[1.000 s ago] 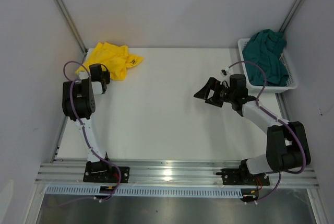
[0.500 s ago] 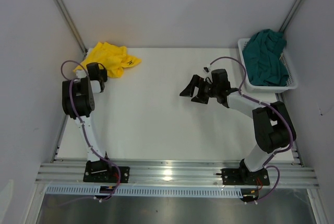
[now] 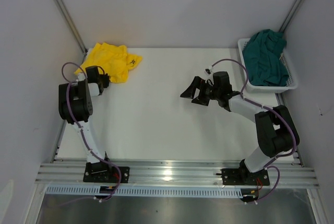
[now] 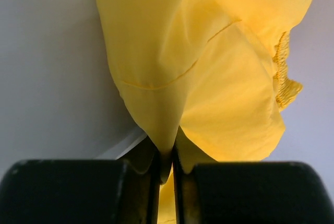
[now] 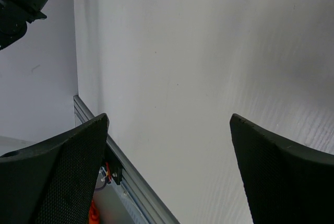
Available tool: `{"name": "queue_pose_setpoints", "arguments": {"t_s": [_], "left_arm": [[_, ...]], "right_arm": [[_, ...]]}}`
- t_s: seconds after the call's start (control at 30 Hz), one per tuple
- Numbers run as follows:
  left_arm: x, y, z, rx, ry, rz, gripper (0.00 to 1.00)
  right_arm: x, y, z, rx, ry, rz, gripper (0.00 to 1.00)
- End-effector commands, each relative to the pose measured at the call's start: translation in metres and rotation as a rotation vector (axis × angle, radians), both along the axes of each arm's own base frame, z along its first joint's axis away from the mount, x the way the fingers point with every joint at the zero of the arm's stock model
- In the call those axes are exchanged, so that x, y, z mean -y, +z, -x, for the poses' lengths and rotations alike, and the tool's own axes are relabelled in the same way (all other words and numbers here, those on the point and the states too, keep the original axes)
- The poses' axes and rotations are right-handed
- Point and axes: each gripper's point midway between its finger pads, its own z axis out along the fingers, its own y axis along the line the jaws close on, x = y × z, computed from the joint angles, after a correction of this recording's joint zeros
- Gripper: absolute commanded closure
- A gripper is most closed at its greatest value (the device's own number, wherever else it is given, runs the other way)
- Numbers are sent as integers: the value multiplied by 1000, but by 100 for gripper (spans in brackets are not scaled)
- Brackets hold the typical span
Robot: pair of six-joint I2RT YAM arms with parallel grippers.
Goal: Fold and stack the shorts
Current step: Neatly place the folded shorts to the corner
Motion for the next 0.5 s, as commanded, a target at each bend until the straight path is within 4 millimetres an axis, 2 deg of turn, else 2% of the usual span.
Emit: {"name": "queue_pose_setpoints", "arguments": {"t_s": [0.0,0.13,0.17,0.2,0.23,0.27,0.3,0.37,0.4,0.47], "left_arm": [[0,32,5,-18,-62,-56,86],[8,35,11,-66,-137,-72,78],[9,32,15,-90,-158,-83,72],[13,35,13,-94,-185,-78,60],[11,37,11,-107,-194,-87,54],[14,29,21,-166,-212,-85,47],[13,31,22,-174,-216,-90,34],[11,38,28,-186,-206,-105,27],[13,36,33,-192,-207,-105,20],[14,43,37,-182,-213,-103,19]], "right_arm": [[0,23,2,77,-4,-24,0],[5,25,7,82,-11,-28,1],[6,24,8,82,-13,-29,0],[5,26,11,83,-5,-37,1],[5,26,11,85,-6,-39,1],[6,27,11,85,-7,-41,1],[7,27,13,86,-6,-43,1],[6,30,15,95,-1,-48,1],[7,29,15,92,-3,-48,1],[8,30,17,95,-4,-55,1]]}}
